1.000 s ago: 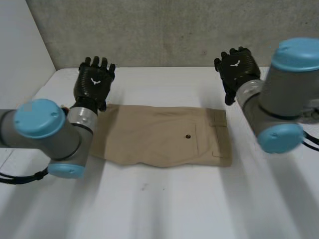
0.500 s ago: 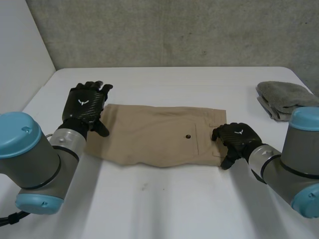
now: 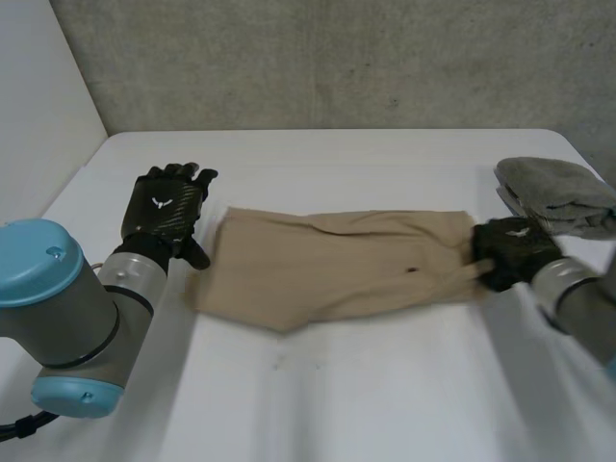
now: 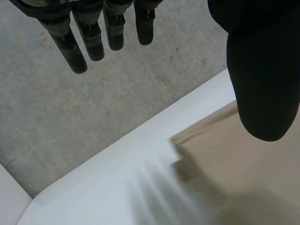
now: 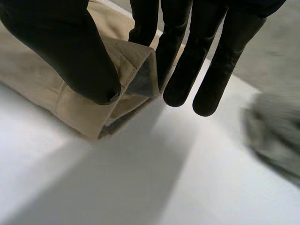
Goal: Fold the laundry.
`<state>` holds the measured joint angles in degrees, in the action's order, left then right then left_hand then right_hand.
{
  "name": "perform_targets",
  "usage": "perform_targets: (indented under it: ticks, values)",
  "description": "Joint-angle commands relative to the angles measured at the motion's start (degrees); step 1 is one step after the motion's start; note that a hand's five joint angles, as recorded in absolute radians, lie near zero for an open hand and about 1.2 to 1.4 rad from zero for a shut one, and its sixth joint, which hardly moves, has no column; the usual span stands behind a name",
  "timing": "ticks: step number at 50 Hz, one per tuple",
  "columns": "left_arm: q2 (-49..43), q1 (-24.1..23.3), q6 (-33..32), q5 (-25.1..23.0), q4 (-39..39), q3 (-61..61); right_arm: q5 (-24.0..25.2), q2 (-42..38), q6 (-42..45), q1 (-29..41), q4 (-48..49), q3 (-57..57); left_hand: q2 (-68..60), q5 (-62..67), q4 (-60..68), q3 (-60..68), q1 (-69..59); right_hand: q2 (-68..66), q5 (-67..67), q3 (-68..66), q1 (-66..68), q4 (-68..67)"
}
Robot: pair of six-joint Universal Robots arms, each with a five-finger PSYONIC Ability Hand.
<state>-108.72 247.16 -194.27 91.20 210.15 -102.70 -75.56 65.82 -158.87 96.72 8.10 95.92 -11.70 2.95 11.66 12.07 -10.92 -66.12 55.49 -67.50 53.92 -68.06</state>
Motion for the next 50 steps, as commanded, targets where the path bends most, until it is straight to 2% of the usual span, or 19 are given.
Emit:
perform_targets:
  ticks: [1, 3, 5, 10, 14, 16, 18, 22, 26, 29, 30, 33, 34, 37, 38, 39, 45, 50]
  values:
    - [0.4, 0.0, -0.1, 0.0, -0.5, 0.0, -0.4, 3.9, 15.0, -9.7, -4.6, 0.5, 1.7, -2.9, -1.7, -2.1, 0.9, -13.9, 14.5, -12.5, 26.1, -11.9]
    - [0.4, 0.0, 0.0, 0.0, -1.1, 0.0, -1.1, 4.2, 19.8, -9.9, -5.5, -0.2, 1.7, -2.9, -1.7, -2.1, 0.9, -13.9, 14.5, -12.5, 26.1, -11.9]
    - [0.6, -0.1, 0.0, 0.0, -1.8, 0.1, -1.1, 4.9, 21.1, -9.4, -5.9, -1.3, 1.7, -2.9, -1.7, -2.1, 0.9, -13.9, 14.5, -12.5, 26.1, -11.9]
    - [0.9, -0.4, 0.0, 0.0, -2.5, 0.5, -0.7, 8.0, 18.8, -2.9, -5.9, -5.6, 1.7, -2.9, -1.7, -2.1, 0.9, -13.9, 14.5, -12.5, 26.1, -11.9]
    - [1.3, -0.5, 0.0, 0.0, -2.4, 1.0, 0.1, 9.0, 18.2, 5.9, -5.4, -8.2, 1.7, -2.9, -1.7, -2.1, 0.9, -13.9, 14.5, -12.5, 26.1, -11.9]
    - [1.4, -0.5, 0.0, 0.1, -2.4, 1.4, 0.8, 8.3, 18.9, 13.0, -4.4, -10.3, 1.7, -2.9, -1.7, -2.1, 0.9, -13.9, 14.5, -12.5, 26.1, -11.9]
    - [1.6, -0.5, 0.0, 0.1, -2.4, 2.0, 2.5, 6.1, 19.7, 20.5, -3.2, -12.3, 1.7, -2.9, -1.7, -2.1, 0.9, -13.9, 14.5, -12.5, 26.1, -11.9]
    - [1.8, -0.5, 0.3, 0.3, -2.4, 3.2, 7.1, -0.2, 22.3, 29.6, -3.1, -14.7, 1.7, -2.9, -1.7, -2.1, 0.9, -13.9, 14.5, -12.5, 26.1, -11.9]
    - [1.8, -0.6, 0.4, 0.5, -2.4, 4.5, 11.4, -6.6, 22.9, 32.6, -3.4, -17.2, 1.7, -2.9, -1.7, -2.1, 0.9, -13.9, 14.5, -12.5, 26.1, -11.9]
    - [1.7, -0.8, 0.5, 1.4, -2.4, 6.0, 12.3, -8.8, 22.3, 33.1, -4.7, -18.5, 1.7, -2.9, -1.7, -2.1, 0.9, -13.9, 14.5, -12.5, 26.1, -11.9]
    - [1.6, -1.0, 0.5, 1.6, -2.4, 6.5, 12.4, -8.9, 21.3, 33.1, -5.8, -19.4, 1.7, -2.9, -1.7, -2.1, 0.9, 6.5, -5.9, 7.9, 5.7, 8.5]
    - [1.2, -1.6, 0.5, 2.0, -2.5, 8.5, 11.6, -8.8, 18.1, 32.7, -7.0, -20.6, 1.7, -2.9, -1.7, -2.1, 0.9, 51.5, -50.9, 52.9, -39.3, 53.5]
    - [1.1, -1.9, 0.5, 2.0, -2.6, 9.0, 10.5, -8.4, 14.8, 32.7, -7.0, -21.2, 1.7, -2.9, -1.7, -2.1, 0.9, 56.1, -55.5, 57.5, -43.9, 58.1]
    - [0.3, -3.3, 0.5, 2.0, -3.7, 11.6, 8.6, -6.8, 7.5, 31.3, -7.0, -21.7, 1.7, -2.9, -1.7, -2.1, 0.9, 56.1, -55.5, 57.5, -43.9, 58.1]
    - [-0.9, -4.5, 0.6, 1.8, -4.9, 13.4, 7.6, -4.2, 0.8, 28.5, -7.2, -21.5, 1.7, -2.9, -1.7, -2.1, 0.9, 56.1, -55.5, 57.5, -43.9, 58.1]
    - [-1.7, -5.2, 0.6, 1.8, -5.6, 14.4, 7.2, -3.3, -1.7, 27.4, -7.2, -21.2, 1.7, -2.9, -1.7, -2.1, 0.9, 56.1, -55.5, 57.5, -43.9, 58.1]
    - [-6.3, -10.1, 2.3, 1.7, -12.4, 20.2, 7.0, 0.8, -19.6, 18.8, -7.7, -19.3, 1.7, -2.9, -1.7, -2.1, 0.9, 56.1, -55.5, 57.5, -43.9, 58.1]
    - [-11.1, -12.9, 7.0, -1.1, -17.8, 24.5, 6.7, -0.2, -22.5, 17.2, -8.8, -19.4, 1.5, -2.7, -1.4, -1.9, 0.7, 56.1, -55.5, 57.5, -43.9, 58.1]
